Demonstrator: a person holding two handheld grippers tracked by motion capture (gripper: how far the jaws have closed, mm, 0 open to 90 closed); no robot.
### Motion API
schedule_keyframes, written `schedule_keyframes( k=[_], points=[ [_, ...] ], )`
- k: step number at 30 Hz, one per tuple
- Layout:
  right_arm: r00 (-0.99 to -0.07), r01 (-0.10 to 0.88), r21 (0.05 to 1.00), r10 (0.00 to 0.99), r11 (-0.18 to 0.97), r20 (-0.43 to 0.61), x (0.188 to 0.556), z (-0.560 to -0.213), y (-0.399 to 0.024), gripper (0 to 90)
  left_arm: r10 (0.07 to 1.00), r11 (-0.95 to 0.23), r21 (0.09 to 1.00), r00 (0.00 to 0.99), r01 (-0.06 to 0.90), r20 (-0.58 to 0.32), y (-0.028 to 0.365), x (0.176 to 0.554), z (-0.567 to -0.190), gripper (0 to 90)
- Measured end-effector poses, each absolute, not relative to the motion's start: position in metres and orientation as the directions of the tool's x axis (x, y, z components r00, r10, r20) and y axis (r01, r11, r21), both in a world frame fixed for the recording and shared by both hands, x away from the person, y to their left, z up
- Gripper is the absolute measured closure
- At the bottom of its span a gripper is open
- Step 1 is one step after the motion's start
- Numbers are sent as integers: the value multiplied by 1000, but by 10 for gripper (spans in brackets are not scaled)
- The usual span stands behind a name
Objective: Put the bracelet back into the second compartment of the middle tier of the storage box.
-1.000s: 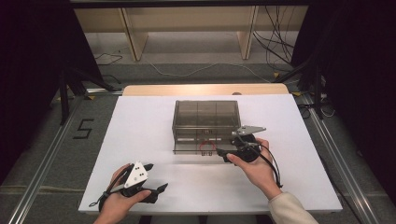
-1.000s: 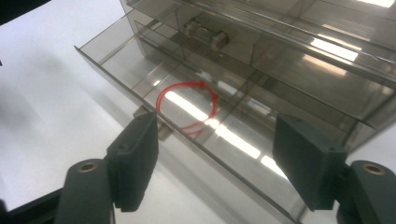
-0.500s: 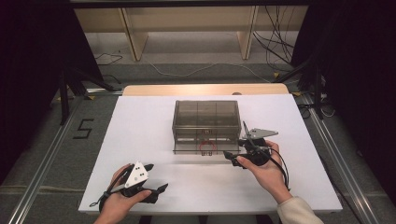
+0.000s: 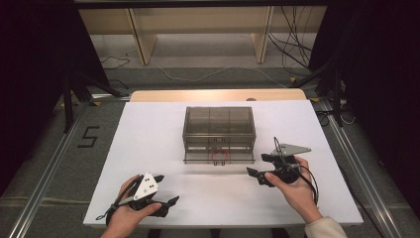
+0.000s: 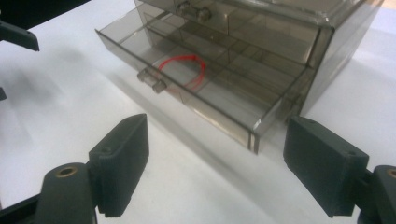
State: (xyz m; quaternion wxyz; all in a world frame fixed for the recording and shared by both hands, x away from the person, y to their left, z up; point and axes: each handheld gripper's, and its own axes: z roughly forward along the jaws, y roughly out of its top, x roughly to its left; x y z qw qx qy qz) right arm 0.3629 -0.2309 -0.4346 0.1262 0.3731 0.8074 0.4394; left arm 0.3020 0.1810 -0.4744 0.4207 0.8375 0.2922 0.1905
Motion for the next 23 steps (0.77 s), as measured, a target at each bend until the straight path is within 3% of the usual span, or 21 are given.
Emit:
schedule_keyframes(
  k=[23],
  points=[
    [-673, 510, 802, 725, 310, 148, 332, -464, -266, 214, 622, -472, 820, 782, 324, 49, 171, 299, -476, 160]
  ],
)
